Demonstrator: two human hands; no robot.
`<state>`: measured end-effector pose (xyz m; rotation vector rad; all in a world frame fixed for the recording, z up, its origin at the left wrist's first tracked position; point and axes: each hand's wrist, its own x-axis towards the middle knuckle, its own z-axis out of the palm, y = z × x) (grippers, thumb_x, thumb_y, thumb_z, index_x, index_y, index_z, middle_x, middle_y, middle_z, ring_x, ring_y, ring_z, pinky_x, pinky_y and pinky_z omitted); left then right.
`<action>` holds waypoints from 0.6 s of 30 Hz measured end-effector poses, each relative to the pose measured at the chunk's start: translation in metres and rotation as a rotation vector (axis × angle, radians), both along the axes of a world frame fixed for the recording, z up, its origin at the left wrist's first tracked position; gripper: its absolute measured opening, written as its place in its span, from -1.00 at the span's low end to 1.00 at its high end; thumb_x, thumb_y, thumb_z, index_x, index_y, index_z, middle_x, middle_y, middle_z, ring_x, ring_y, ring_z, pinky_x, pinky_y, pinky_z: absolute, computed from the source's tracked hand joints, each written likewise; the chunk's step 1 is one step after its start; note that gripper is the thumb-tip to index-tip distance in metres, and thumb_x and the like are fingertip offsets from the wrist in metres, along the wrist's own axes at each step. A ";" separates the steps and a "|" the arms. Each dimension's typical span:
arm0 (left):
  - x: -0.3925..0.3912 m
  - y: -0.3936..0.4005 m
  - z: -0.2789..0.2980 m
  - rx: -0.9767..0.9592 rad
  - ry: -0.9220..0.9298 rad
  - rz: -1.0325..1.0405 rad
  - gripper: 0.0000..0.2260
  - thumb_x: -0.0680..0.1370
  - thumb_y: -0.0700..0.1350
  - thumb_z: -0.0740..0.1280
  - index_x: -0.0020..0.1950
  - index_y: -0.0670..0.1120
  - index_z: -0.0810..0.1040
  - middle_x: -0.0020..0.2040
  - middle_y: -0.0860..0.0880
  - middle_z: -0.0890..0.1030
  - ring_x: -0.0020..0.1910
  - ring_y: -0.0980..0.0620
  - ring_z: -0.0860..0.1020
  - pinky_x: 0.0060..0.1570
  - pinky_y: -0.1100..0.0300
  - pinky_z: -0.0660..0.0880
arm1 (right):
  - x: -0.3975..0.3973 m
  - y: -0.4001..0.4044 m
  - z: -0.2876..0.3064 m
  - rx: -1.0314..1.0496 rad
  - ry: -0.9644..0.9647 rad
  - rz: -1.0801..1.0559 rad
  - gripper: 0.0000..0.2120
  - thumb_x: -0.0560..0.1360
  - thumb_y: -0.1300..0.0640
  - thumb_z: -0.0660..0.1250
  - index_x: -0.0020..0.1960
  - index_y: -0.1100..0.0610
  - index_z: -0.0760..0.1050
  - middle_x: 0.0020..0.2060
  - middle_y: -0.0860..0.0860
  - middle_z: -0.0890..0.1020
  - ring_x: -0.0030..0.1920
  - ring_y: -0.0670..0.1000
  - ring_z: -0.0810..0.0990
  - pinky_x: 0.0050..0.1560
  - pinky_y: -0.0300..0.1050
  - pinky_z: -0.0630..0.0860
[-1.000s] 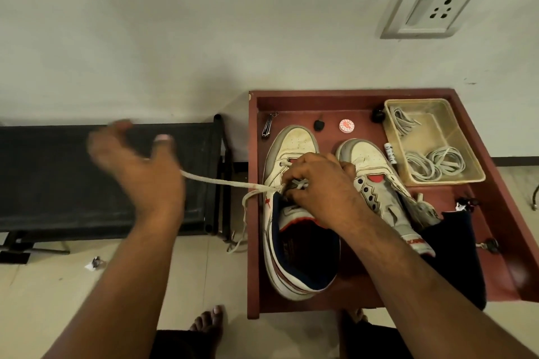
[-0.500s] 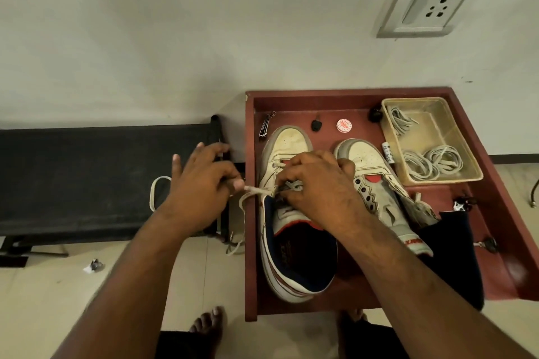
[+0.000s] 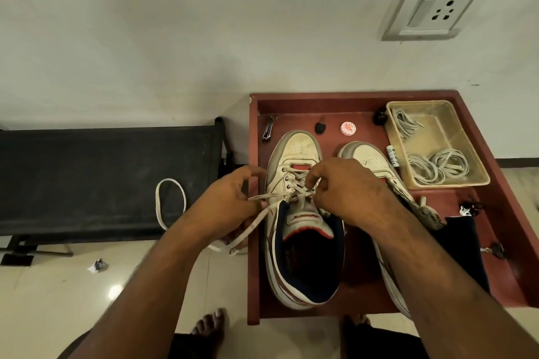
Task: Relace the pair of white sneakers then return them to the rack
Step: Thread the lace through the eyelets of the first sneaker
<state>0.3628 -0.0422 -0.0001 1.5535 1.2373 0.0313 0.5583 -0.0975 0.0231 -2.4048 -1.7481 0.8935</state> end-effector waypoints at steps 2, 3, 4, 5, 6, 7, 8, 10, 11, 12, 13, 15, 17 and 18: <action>0.003 0.000 -0.006 0.119 0.085 -0.092 -0.69 0.55 -0.16 0.39 0.23 0.16 0.51 -0.04 0.02 0.66 -0.20 0.05 0.65 -0.12 0.06 0.65 | -0.001 0.000 0.000 0.006 -0.030 0.021 -0.71 0.44 0.26 0.34 0.04 -0.09 0.61 -0.04 -0.05 0.61 -0.06 -0.01 0.61 -0.12 -0.20 0.44; 0.005 -0.001 -0.009 0.159 0.112 -0.122 -0.75 0.56 -0.17 0.38 0.18 0.11 0.57 -0.01 0.06 0.64 -0.15 0.10 0.63 -0.08 0.12 0.64 | -0.002 0.000 0.000 0.014 -0.033 0.017 -0.70 0.45 0.28 0.33 0.02 -0.09 0.62 -0.05 -0.05 0.61 -0.07 0.00 0.61 -0.12 -0.20 0.44; 0.007 -0.003 -0.011 0.177 0.126 -0.129 -0.83 0.57 -0.17 0.37 0.08 0.07 0.61 -0.04 0.08 0.63 -0.14 0.12 0.62 -0.09 0.17 0.63 | -0.002 0.000 0.000 0.021 -0.020 0.004 -0.71 0.45 0.29 0.32 -0.03 -0.08 0.62 -0.07 -0.05 0.60 -0.09 -0.01 0.62 -0.12 -0.20 0.47; 0.008 -0.003 -0.011 0.180 0.136 -0.116 -0.89 0.57 -0.16 0.36 0.00 0.04 0.62 -0.10 0.08 0.63 -0.18 0.12 0.61 -0.17 0.21 0.62 | -0.002 0.000 0.000 0.032 0.001 -0.010 -0.71 0.45 0.31 0.32 -0.08 -0.08 0.62 -0.10 -0.05 0.60 -0.11 -0.01 0.63 -0.11 -0.18 0.51; 0.009 -0.002 -0.011 0.183 0.144 -0.081 -0.93 0.58 -0.14 0.37 -0.07 0.02 0.62 -0.16 0.07 0.62 -0.24 0.13 0.60 -0.27 0.26 0.58 | -0.002 0.001 0.001 0.046 0.020 -0.020 -0.72 0.44 0.32 0.33 -0.13 -0.07 0.60 -0.13 -0.06 0.61 -0.14 -0.02 0.63 -0.09 -0.16 0.56; 0.007 0.000 -0.010 0.188 0.154 -0.043 -0.93 0.57 -0.09 0.38 -0.11 0.00 0.63 -0.22 0.06 0.61 -0.31 0.17 0.58 -0.35 0.29 0.53 | -0.002 0.001 0.001 0.063 0.040 -0.031 -0.71 0.44 0.34 0.34 -0.18 -0.07 0.59 -0.16 -0.07 0.61 -0.16 -0.03 0.63 -0.08 -0.13 0.58; 0.005 0.004 -0.008 0.203 0.160 -0.013 -0.90 0.55 -0.04 0.41 -0.15 -0.01 0.62 -0.28 0.07 0.61 -0.37 0.21 0.55 -0.39 0.31 0.47 | -0.001 0.001 0.001 0.080 0.061 -0.044 -0.70 0.44 0.35 0.34 -0.21 -0.06 0.57 -0.19 -0.08 0.61 -0.17 -0.05 0.63 -0.07 -0.13 0.60; -0.002 0.010 -0.001 0.262 0.145 0.030 -0.77 0.48 0.08 0.45 -0.26 -0.04 0.60 -0.40 0.07 0.57 -0.48 0.23 0.48 -0.38 0.28 0.43 | -0.001 0.003 0.002 0.135 0.103 -0.087 -0.70 0.44 0.36 0.35 -0.23 -0.05 0.56 -0.26 -0.14 0.57 -0.17 -0.07 0.62 -0.07 -0.15 0.59; -0.005 0.011 0.004 0.271 0.096 0.066 -0.70 0.45 0.10 0.46 -0.32 -0.09 0.56 -0.46 0.07 0.52 -0.51 0.22 0.44 -0.35 0.24 0.44 | -0.002 0.003 0.002 0.174 0.124 -0.110 -0.73 0.45 0.35 0.36 -0.20 -0.03 0.58 -0.28 -0.17 0.56 -0.17 -0.10 0.61 -0.06 -0.17 0.58; -0.006 0.011 0.010 0.247 0.004 0.130 -0.66 0.44 0.10 0.46 -0.36 -0.12 0.52 -0.49 0.08 0.47 -0.51 0.19 0.42 -0.31 0.21 0.44 | -0.003 0.004 0.003 0.219 0.141 -0.125 -0.76 0.45 0.33 0.36 -0.18 -0.01 0.60 -0.30 -0.20 0.54 -0.19 -0.13 0.60 -0.05 -0.19 0.57; -0.008 0.009 0.019 0.185 -0.122 0.207 -0.66 0.46 0.08 0.44 -0.37 -0.12 0.50 -0.50 0.09 0.44 -0.50 0.19 0.41 -0.28 0.21 0.42 | -0.005 0.004 0.005 0.261 0.161 -0.131 -0.78 0.46 0.32 0.37 -0.17 0.00 0.60 -0.32 -0.21 0.53 -0.21 -0.18 0.57 -0.07 -0.23 0.56; -0.008 0.007 0.040 0.016 -0.390 0.300 -0.71 0.48 0.08 0.41 -0.32 -0.10 0.59 -0.40 0.06 0.50 -0.42 0.19 0.41 -0.29 0.21 0.33 | -0.009 0.003 0.014 0.296 0.257 -0.117 -0.81 0.47 0.29 0.38 -0.17 0.00 0.59 -0.30 -0.21 0.56 -0.25 -0.24 0.54 -0.18 -0.39 0.48; -0.010 0.006 0.058 -0.071 -0.600 0.255 -0.77 0.44 0.08 0.47 -0.21 -0.07 0.71 -0.24 -0.02 0.60 -0.29 0.12 0.42 -0.27 0.20 0.31 | -0.015 -0.002 0.024 0.263 0.470 -0.103 -0.84 0.48 0.26 0.39 -0.13 0.01 0.64 -0.24 -0.15 0.65 -0.21 -0.24 0.59 -0.17 -0.42 0.45; -0.010 0.006 0.067 -0.088 -0.688 0.210 -0.79 0.40 0.07 0.50 -0.16 -0.07 0.73 -0.19 -0.03 0.64 -0.24 0.09 0.45 -0.25 0.22 0.34 | -0.017 -0.004 0.027 0.235 0.595 -0.102 -0.84 0.48 0.24 0.40 -0.07 0.00 0.67 -0.18 -0.14 0.68 -0.15 -0.24 0.62 -0.08 -0.37 0.49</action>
